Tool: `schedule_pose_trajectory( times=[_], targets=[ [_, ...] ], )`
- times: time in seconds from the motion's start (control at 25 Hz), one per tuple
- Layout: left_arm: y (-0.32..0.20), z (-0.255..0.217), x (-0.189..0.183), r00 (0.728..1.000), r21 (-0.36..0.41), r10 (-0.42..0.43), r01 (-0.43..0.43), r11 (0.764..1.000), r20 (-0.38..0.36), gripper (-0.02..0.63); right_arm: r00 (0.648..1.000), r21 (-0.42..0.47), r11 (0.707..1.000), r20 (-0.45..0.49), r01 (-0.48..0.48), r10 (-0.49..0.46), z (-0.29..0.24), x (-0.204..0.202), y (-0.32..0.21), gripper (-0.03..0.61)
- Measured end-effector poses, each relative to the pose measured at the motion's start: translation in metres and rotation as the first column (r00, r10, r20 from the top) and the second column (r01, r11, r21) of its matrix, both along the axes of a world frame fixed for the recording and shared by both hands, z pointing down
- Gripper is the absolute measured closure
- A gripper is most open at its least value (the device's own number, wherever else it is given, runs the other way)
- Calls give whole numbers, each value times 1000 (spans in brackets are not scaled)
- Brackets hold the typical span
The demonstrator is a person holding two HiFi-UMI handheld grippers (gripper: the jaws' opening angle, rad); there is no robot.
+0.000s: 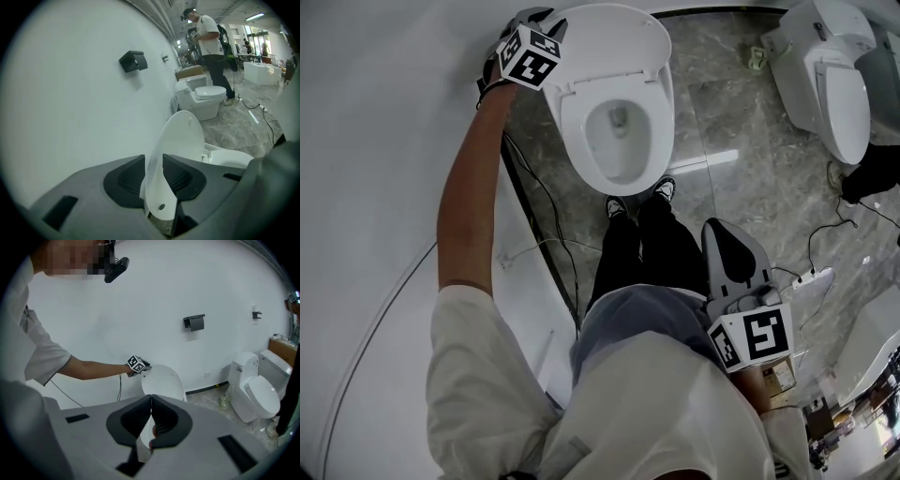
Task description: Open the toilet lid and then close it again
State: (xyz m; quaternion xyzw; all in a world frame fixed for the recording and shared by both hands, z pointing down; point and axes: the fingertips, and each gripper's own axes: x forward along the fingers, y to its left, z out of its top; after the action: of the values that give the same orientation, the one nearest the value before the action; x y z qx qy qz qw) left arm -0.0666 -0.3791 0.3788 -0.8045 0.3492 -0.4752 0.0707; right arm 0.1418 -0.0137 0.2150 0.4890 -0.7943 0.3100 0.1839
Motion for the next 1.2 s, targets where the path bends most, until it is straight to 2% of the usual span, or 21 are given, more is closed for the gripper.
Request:
schedule_pose_trajectory(
  times=[0.16,0.36,1.2],
  targets=[
    [-1,1,5,1000,4,16,-16,1000,25,515,1000,3,1000,-3,1,-1,-1,3,-1,568],
    [0,-2,6,999,4,23,-23,1000,30,551,1000,5,1000,0,1,-1,-4,5,-2,568],
    [35,-14,9,995,-15,-39,38,999,-88,561,1000,19,1000,14,10,-10,-6,-7,14,568]
  ],
)
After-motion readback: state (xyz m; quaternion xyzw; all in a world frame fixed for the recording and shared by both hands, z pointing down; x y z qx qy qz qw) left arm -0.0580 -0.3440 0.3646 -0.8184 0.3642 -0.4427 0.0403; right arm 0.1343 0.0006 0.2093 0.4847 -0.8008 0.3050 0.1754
